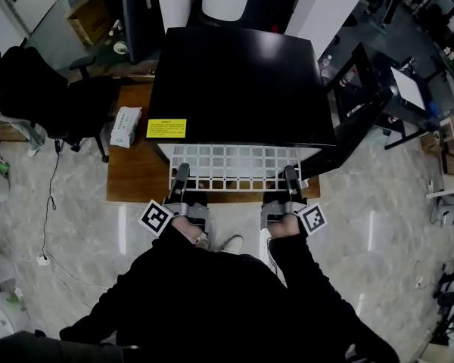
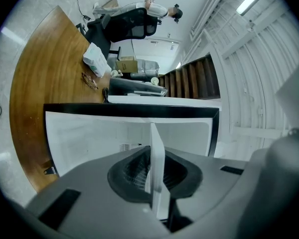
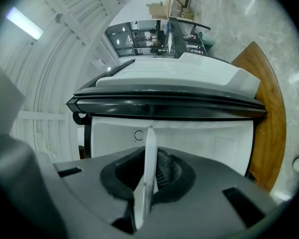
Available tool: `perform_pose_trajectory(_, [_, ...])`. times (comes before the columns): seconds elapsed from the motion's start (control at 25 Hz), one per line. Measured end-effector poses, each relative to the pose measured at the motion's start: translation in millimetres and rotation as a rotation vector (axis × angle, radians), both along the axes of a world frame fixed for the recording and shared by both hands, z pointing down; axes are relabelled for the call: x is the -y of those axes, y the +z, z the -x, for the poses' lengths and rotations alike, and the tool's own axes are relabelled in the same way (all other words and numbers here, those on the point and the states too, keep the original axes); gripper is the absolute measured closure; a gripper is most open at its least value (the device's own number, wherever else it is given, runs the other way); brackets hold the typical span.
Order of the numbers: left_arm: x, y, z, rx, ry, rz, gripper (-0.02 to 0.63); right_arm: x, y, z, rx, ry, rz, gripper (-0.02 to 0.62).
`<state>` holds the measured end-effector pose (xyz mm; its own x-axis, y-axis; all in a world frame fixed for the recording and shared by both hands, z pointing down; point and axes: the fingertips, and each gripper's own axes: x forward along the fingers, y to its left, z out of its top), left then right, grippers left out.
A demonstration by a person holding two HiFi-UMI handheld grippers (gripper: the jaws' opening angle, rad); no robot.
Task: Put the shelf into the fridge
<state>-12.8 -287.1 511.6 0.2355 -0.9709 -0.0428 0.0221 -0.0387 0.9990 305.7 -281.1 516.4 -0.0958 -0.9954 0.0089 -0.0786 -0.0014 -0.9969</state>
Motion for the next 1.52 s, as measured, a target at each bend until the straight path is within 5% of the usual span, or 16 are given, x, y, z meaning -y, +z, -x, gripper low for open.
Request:
perform_pose_trajectory(0.72, [74, -3, 3, 0.021, -0.146, -0.014, 0.574, 75, -1, -1, -0.013, 0.124, -0.014, 0.565])
perform_pose_trajectory(1.52, [119, -1, 4, 0.048, -0.158, -0.073, 0.567, 121, -3, 2, -0.019, 0.161, -0.048, 0.565])
